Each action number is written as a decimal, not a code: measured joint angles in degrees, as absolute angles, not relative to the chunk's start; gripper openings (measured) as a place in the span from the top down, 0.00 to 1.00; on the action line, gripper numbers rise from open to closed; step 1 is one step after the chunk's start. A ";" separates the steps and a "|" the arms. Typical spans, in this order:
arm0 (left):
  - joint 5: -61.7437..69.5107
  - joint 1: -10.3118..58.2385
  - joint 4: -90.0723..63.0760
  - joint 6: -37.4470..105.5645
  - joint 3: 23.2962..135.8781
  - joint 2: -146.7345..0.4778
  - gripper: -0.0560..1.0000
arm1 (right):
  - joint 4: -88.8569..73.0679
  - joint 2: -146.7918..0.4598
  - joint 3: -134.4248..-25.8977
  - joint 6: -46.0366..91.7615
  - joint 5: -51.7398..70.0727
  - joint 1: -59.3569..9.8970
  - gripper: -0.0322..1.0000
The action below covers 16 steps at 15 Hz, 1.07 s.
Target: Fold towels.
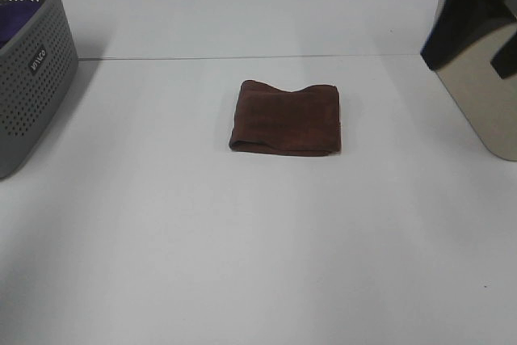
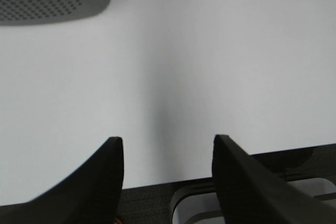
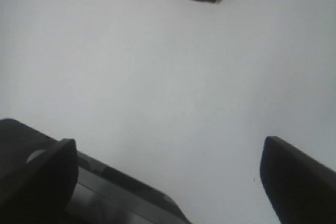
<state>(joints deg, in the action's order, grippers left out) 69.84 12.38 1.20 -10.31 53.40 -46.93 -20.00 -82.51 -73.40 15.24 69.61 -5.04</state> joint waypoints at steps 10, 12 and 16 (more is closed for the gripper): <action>65.20 12.38 3.15 -7.91 31.05 -16.79 0.49 | -5.56 -33.98 -35.24 7.73 65.72 -5.04 0.10; 63.83 12.38 2.69 -5.96 30.94 -14.95 0.49 | -5.39 -27.39 -33.40 7.73 65.60 -5.04 0.10; 60.45 12.38 -1.72 -0.74 28.99 -13.92 0.49 | -5.33 -13.87 -30.14 8.19 62.68 -5.04 0.10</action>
<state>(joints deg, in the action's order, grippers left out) 60.45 12.38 -1.72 -0.74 28.99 -13.92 -5.33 -13.87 -30.14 8.19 62.68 -5.04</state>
